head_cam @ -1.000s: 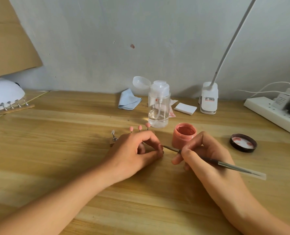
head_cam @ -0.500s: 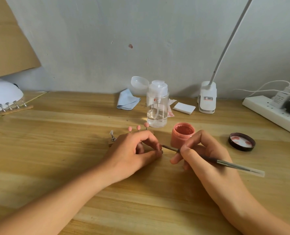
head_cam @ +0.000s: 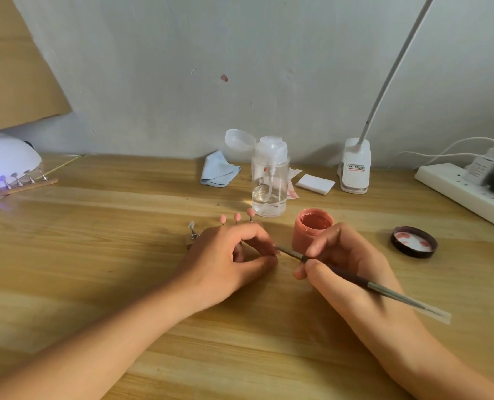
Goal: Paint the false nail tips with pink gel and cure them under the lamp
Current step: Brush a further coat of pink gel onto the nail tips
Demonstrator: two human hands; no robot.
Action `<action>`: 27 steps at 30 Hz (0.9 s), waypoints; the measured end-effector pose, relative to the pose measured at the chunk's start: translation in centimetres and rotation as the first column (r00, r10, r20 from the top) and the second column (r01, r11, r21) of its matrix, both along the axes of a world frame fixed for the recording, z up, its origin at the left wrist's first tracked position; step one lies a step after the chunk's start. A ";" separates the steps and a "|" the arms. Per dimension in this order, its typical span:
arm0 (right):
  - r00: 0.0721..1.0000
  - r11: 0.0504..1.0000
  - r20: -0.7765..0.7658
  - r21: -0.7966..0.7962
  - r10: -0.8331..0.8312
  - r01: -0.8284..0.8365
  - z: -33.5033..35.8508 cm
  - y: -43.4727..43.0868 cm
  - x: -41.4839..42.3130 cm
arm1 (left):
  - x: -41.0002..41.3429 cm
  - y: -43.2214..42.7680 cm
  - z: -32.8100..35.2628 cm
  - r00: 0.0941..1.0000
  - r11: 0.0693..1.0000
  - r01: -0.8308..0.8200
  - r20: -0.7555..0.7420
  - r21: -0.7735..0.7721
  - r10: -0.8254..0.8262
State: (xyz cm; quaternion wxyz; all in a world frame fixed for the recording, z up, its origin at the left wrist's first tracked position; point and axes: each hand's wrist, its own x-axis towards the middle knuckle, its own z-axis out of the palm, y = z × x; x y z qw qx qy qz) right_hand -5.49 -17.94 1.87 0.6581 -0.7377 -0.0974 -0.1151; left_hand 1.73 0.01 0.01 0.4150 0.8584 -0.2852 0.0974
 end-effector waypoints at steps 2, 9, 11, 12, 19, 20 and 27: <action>1.000 1.000 0.003 -0.023 0.002 -0.002 -0.1 0.0 0.1 | 0.0 0.0 0.1 1.000 1.000 -0.001 -0.011 0.008 0.001; 1.000 0.999 0.002 -0.035 -0.002 0.002 -0.1 -0.2 -0.1 | -0.1 0.1 0.1 0.999 0.999 0.007 -0.044 0.036 -0.006; 1.000 1.000 0.007 -0.021 -0.007 0.007 0.0 -0.3 -0.1 | -0.1 0.1 0.1 0.998 1.000 0.011 -0.056 0.023 -0.009; 1.000 1.000 0.012 -0.016 -0.008 0.008 0.0 -0.3 -0.1 | -0.1 0.2 0.2 0.998 1.000 0.013 -0.059 0.020 -0.011; 1.000 0.999 0.027 -0.048 -0.010 0.012 -0.2 0.0 0.0 | -0.1 0.2 0.1 0.996 1.000 0.010 -0.092 -0.004 -0.011; 0.999 0.998 0.025 -0.053 -0.020 0.021 -0.1 -0.1 0.0 | -0.1 0.2 0.1 0.994 1.000 0.011 -0.104 -0.011 -0.012; 1.000 0.999 0.021 -0.045 -0.011 0.012 -0.1 0.0 -0.1 | -0.2 0.2 0.1 0.996 1.000 0.011 -0.089 -0.002 -0.011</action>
